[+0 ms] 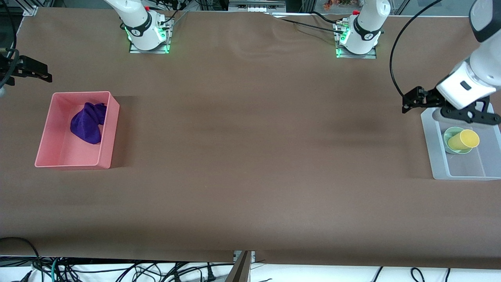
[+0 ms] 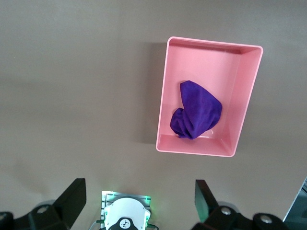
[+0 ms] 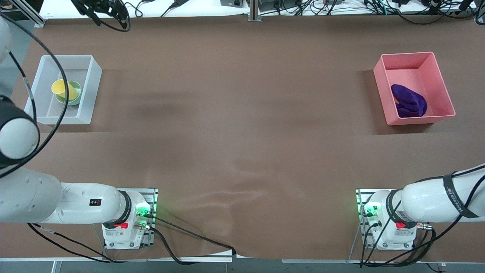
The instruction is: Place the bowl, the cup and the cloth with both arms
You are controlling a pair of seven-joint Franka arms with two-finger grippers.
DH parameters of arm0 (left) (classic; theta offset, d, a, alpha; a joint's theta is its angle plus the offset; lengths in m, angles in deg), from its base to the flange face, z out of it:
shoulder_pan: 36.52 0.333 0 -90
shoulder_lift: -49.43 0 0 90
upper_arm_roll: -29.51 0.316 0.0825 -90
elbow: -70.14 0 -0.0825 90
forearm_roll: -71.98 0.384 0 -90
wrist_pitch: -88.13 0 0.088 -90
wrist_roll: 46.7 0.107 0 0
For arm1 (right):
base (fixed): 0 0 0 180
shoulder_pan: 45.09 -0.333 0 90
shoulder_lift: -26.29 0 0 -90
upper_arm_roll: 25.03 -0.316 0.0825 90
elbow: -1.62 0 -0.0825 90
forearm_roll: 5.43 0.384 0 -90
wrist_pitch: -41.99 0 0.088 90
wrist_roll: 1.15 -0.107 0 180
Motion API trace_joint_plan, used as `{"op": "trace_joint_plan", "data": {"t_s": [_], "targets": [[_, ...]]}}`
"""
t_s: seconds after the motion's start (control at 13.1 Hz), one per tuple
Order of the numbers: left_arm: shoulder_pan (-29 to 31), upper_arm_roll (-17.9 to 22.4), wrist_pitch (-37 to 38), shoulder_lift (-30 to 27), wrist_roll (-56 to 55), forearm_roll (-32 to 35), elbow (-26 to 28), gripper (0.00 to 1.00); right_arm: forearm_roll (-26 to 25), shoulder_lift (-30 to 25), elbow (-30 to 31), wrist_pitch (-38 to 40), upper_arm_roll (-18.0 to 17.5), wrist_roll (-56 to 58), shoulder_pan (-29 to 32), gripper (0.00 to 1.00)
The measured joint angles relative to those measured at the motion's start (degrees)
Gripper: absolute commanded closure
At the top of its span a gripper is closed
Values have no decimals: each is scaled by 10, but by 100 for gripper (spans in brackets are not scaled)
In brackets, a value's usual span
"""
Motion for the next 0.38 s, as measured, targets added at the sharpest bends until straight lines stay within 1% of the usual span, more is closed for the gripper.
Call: {"op": "trace_joint_plan", "data": {"t_s": [0.15,0.38], "targets": [[0,2,-8,-20,-4,0,29,0,0,0,0,0,0,0,0,0],[0,3,-13,-22,-5,0,36,0,0,0,0,0,0,0,0,0]]}}
